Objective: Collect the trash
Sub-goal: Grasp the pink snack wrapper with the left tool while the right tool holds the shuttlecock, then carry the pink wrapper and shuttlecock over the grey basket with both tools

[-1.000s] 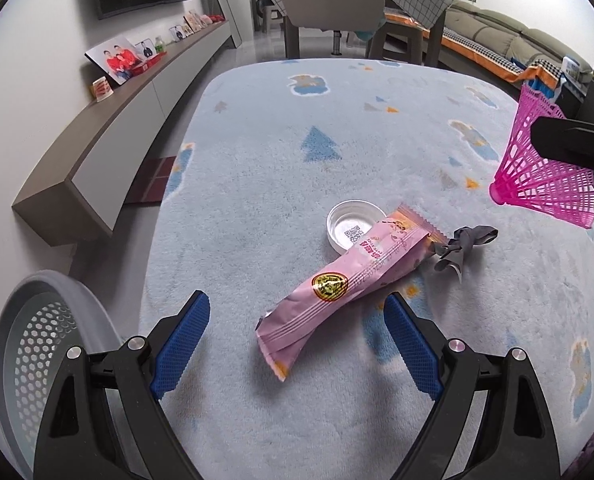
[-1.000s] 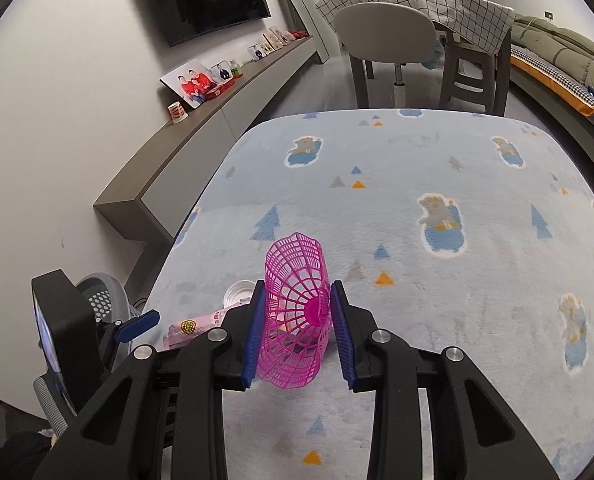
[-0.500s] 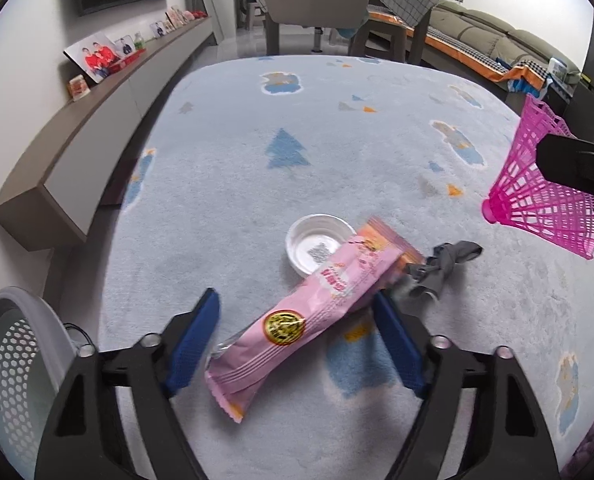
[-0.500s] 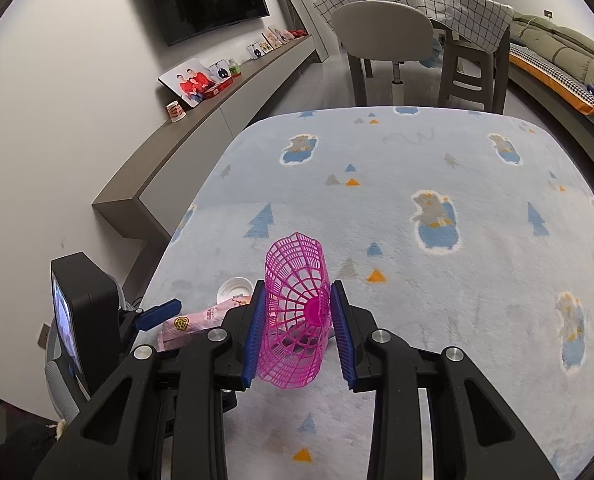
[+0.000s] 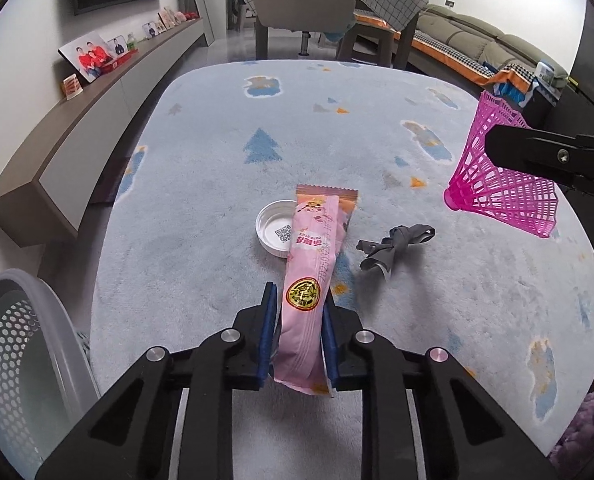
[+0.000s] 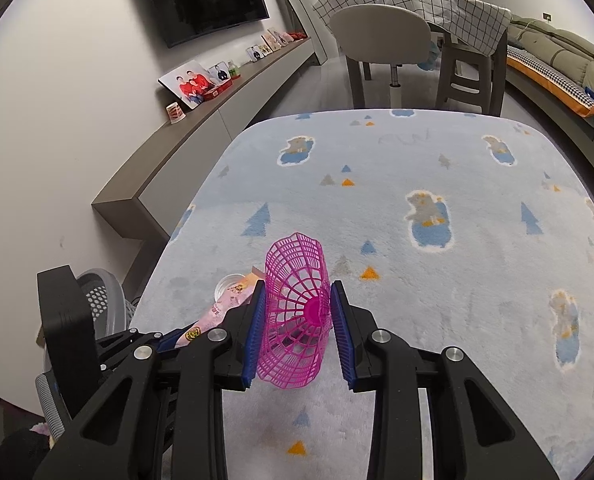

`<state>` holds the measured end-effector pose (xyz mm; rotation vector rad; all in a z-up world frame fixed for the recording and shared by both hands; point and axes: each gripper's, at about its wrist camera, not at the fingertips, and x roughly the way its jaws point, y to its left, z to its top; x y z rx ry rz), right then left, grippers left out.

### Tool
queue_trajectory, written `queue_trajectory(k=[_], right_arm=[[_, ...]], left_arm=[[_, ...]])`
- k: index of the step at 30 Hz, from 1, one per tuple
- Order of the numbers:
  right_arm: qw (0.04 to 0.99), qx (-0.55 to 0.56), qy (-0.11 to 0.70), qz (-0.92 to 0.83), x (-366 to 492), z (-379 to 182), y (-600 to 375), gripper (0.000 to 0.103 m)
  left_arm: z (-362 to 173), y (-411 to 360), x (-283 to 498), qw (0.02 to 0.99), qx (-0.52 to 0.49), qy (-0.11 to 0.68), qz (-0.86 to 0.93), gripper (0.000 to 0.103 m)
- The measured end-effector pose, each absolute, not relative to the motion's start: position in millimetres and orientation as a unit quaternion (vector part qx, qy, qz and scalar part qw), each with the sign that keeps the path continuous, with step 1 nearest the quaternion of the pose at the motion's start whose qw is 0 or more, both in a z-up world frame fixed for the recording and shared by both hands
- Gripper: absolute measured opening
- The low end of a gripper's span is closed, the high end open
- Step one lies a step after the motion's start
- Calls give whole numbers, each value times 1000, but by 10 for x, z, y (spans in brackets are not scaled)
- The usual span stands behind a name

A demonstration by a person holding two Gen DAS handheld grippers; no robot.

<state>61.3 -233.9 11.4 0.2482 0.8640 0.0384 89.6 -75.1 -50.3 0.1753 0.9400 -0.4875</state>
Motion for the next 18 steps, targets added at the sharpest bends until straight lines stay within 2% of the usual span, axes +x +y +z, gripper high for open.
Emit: queue_trajectory(k=[18], right_arm=[[902, 122, 412, 36, 461, 156, -2079, 31]], left_arm=[[-120, -70, 471, 896, 45, 400, -188, 20]])
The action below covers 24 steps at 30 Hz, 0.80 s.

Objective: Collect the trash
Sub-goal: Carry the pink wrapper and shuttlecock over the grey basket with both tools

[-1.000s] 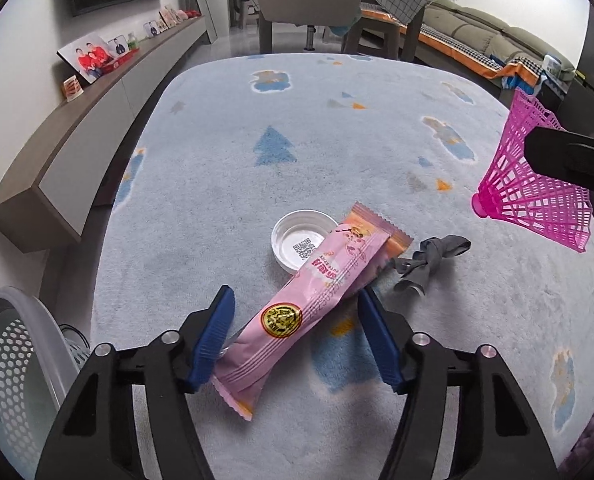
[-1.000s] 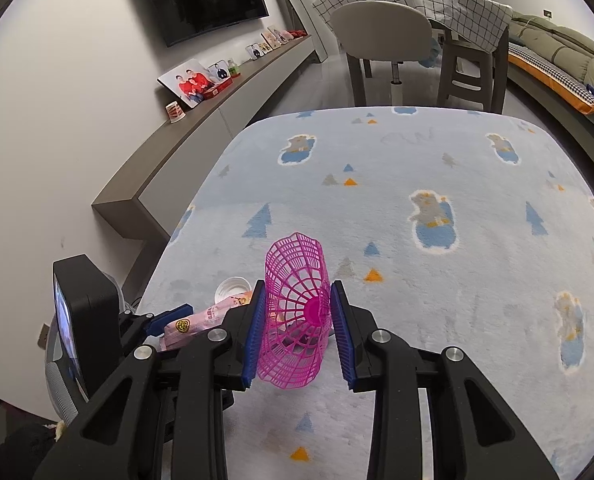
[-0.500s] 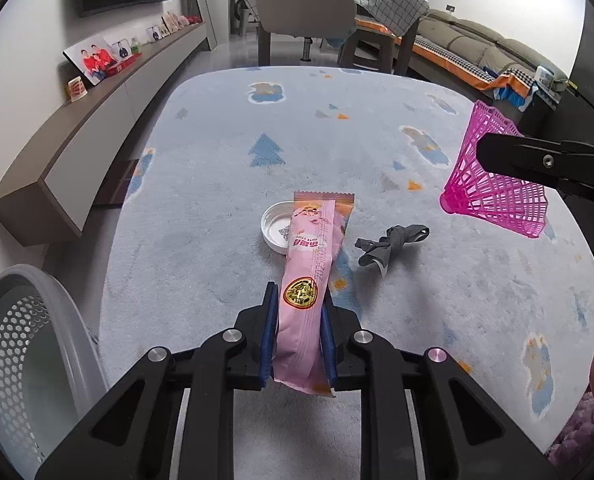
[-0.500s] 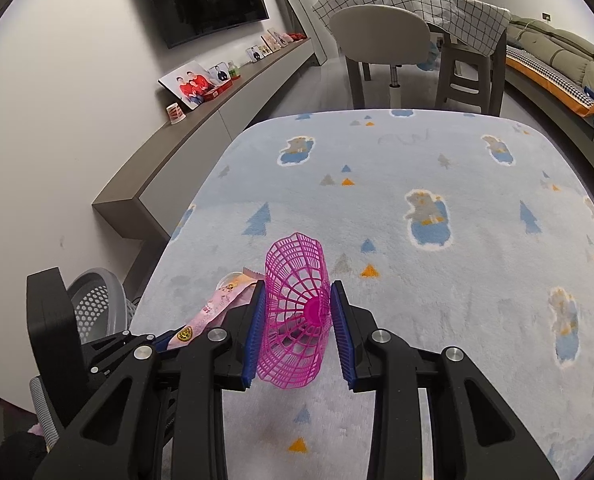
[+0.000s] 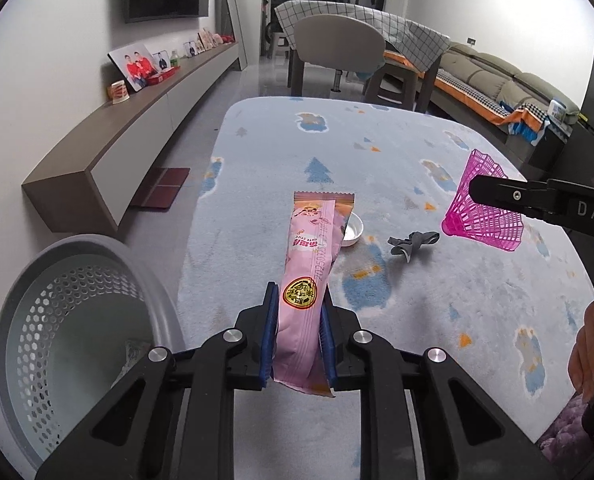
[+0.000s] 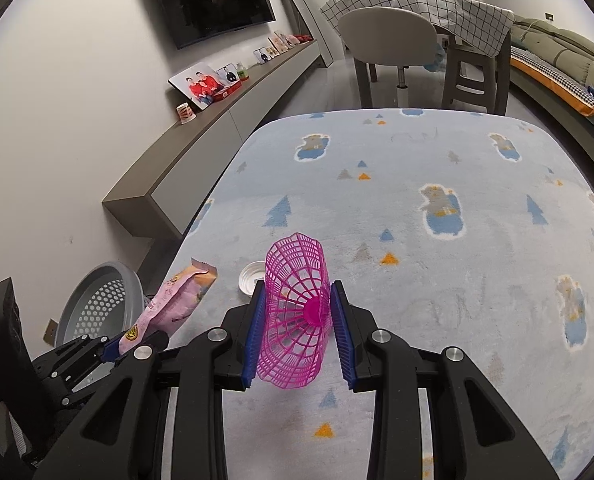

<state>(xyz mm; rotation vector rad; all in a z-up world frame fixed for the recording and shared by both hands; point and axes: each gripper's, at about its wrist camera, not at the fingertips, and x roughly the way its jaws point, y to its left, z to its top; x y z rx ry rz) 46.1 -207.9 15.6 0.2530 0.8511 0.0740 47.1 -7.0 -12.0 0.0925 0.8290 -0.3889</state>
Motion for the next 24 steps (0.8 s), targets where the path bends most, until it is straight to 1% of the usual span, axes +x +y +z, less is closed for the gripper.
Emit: queue_trajectory(k=[7, 12, 24], right_arm=[[903, 108, 408, 79, 500, 232, -1637, 31], [898, 94, 413, 120, 548, 248, -1218, 31], [878, 42, 426, 215, 591, 224, -161, 31]], left_arm=[[102, 374, 307, 919, 31, 367, -143, 20], [230, 807, 293, 928, 11, 360, -97, 20], [104, 1780, 217, 926, -26, 377, 19, 20]])
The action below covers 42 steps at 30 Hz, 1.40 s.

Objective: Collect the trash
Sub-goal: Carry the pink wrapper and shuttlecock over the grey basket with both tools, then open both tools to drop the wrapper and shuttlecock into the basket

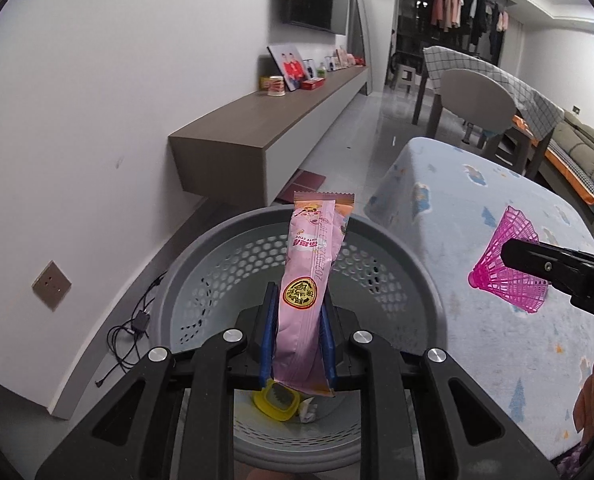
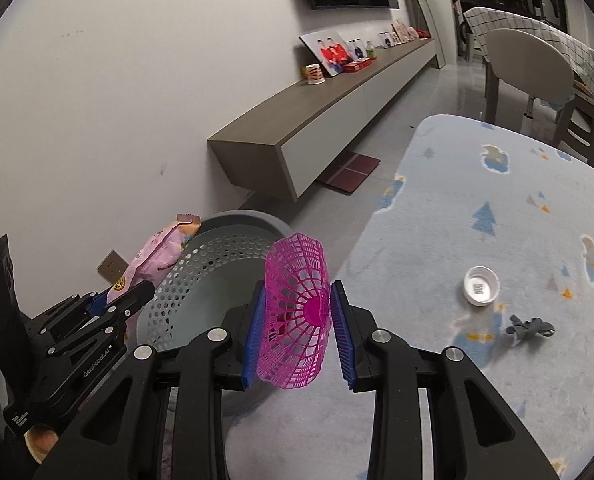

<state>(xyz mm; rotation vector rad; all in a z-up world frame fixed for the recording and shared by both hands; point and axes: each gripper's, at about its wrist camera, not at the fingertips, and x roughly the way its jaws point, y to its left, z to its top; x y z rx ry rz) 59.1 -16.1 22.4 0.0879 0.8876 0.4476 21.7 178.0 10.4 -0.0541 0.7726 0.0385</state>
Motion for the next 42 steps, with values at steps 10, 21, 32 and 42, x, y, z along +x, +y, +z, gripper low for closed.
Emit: queue_trajectory(k=[10, 21, 32, 42], right_arm=[[858, 10, 440, 264, 615, 57, 373, 31], [857, 17, 446, 260, 698, -48, 344, 41], [861, 18, 437, 260, 650, -34, 319, 62], [861, 18, 440, 253, 622, -57, 298, 62]], left_arm=[[-25, 2060, 147, 921, -34, 384, 57, 20], [-74, 2050, 122, 920, -23, 386, 69, 79], [-107, 2103, 117, 916, -27, 390, 85, 78], [-114, 2097, 116, 916, -28, 389, 93, 78]])
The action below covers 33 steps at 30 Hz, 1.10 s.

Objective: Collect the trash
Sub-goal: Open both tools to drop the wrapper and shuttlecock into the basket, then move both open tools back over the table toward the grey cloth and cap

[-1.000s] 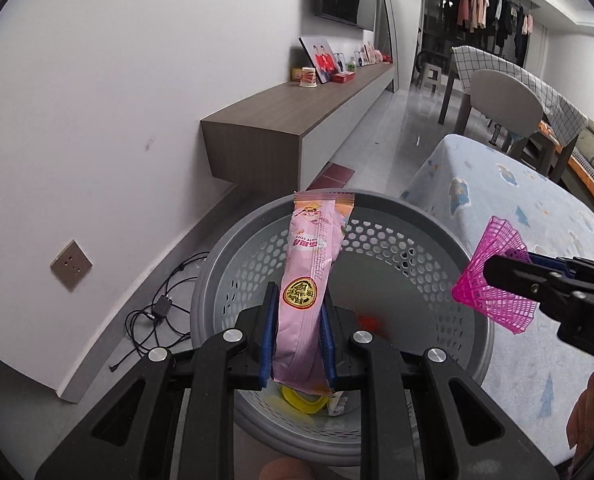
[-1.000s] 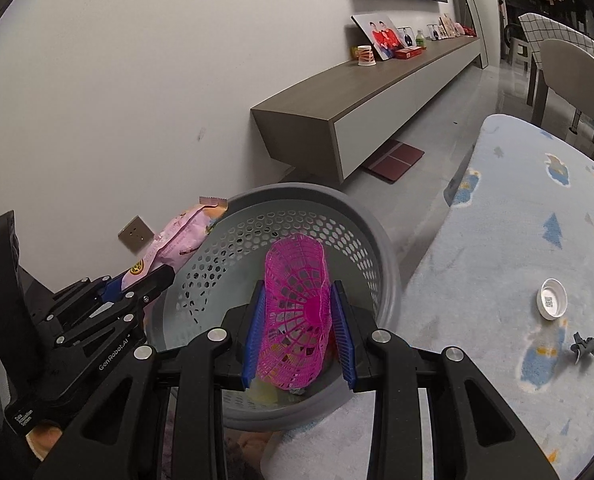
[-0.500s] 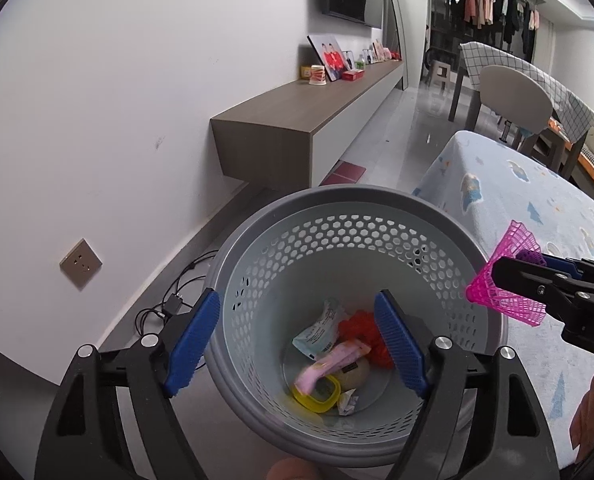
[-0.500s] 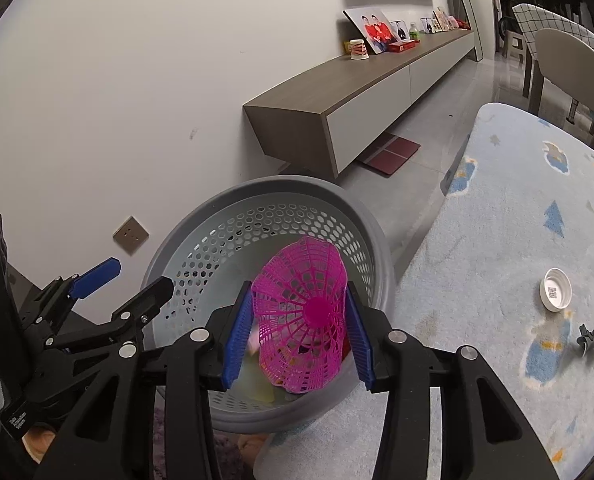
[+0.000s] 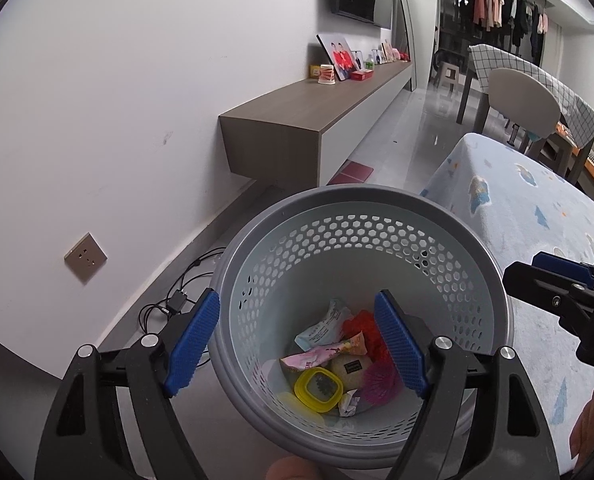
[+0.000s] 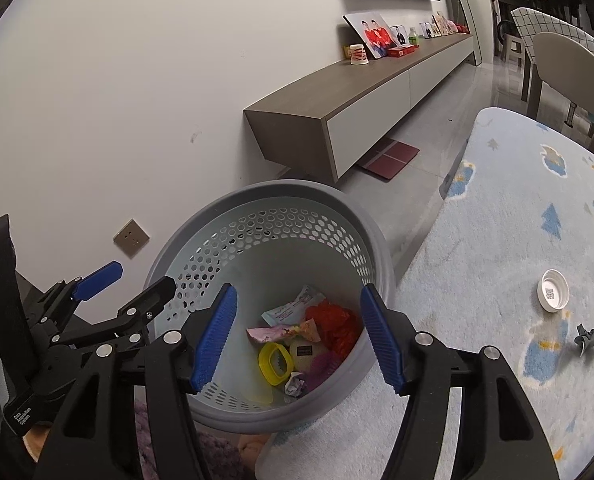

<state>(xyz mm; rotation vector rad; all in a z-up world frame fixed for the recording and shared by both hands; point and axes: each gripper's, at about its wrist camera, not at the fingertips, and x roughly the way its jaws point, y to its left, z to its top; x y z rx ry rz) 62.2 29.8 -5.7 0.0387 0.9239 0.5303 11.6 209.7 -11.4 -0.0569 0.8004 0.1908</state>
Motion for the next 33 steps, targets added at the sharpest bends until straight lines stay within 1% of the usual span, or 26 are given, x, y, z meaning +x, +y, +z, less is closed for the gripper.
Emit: queue_trajectory(k=[8, 14, 18, 23, 27, 33], right_arm=[[867, 15, 437, 239, 561, -77, 265, 62], [872, 20, 438, 218, 495, -119, 97, 62], [875, 35, 441, 196, 453, -143, -105, 62], [884, 46, 436, 161, 397, -124, -417, 63], [895, 57, 423, 126, 327, -74, -756, 66], [906, 77, 409, 79, 282, -31, -1194, 66]], left_arm=[[-87, 2073, 95, 918, -26, 383, 94, 83], [-46, 2025, 81, 922, -27, 376, 88, 85], [-30, 1941, 80, 924, -23, 372, 82, 88], [-9, 1768, 86, 927, -17, 368, 65, 88], [20, 1588, 81, 931, -13, 363, 48, 90], [49, 1271, 56, 932, -8, 361, 10, 90]])
